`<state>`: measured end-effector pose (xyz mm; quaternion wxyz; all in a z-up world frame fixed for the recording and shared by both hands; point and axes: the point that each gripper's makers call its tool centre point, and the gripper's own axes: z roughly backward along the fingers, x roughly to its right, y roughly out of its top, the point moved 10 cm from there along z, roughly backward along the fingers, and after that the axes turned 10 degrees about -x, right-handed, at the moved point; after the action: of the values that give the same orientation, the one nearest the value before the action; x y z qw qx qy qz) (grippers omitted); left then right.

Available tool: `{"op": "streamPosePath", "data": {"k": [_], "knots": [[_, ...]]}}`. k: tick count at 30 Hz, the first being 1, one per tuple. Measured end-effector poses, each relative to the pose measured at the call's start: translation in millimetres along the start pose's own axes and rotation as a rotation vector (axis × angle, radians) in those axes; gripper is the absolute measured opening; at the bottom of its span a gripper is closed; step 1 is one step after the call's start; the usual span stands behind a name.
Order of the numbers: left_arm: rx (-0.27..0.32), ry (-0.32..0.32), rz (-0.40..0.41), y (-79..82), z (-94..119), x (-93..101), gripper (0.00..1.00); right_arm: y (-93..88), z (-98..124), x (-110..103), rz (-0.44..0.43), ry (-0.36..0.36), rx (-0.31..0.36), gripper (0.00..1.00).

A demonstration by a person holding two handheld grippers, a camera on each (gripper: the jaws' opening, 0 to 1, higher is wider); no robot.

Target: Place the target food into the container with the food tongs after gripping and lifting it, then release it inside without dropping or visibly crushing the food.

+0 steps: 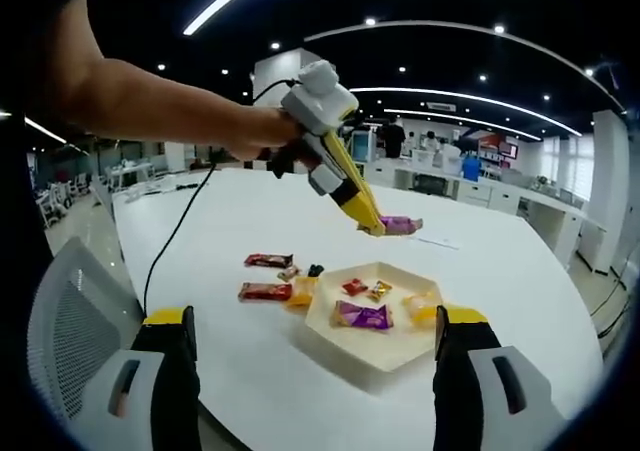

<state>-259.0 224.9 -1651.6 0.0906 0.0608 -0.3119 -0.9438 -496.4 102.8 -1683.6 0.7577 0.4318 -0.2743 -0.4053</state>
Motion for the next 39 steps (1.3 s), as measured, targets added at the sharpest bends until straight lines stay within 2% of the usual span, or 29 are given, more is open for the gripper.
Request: {"op": "streamPosePath", "data": {"k": [2, 4, 10, 15, 25, 30, 39], "knots": [[0.006, 0.023, -0.026, -4.3, -6, -1.4, 0.23, 0.2, 0, 0, -0.001, 0.002, 0.002, 0.98], [0.010, 0.004, -0.009, -7.4, -8, -0.8, 0.23, -0.1, 0, 0, -0.001, 0.003, -0.002, 0.98], [0.011, 0.015, -0.018, -13.8, -7, -1.4, 0.25, -0.2, 0, 0, -0.006, 0.003, -0.001, 0.98], [0.020, 0.026, -0.012, -17.9, 2, -6.0, 0.25, -0.3, -2, -1, -0.002, 0.009, -0.008, 0.98], [0.050, 0.044, 0.040, -37.1, 21, -17.8, 0.26, -0.6, -2, -1, -0.004, 0.014, -0.013, 0.98], [0.059, 0.059, 0.064, -54.2, 33, -21.0, 0.26, -1.1, -3, -2, 0.000, 0.016, -0.020, 0.98], [0.037, 0.087, 0.116, -97.1, 46, -26.0, 0.26, -1.2, -5, -3, 0.008, 0.026, -0.029, 0.99]]}}
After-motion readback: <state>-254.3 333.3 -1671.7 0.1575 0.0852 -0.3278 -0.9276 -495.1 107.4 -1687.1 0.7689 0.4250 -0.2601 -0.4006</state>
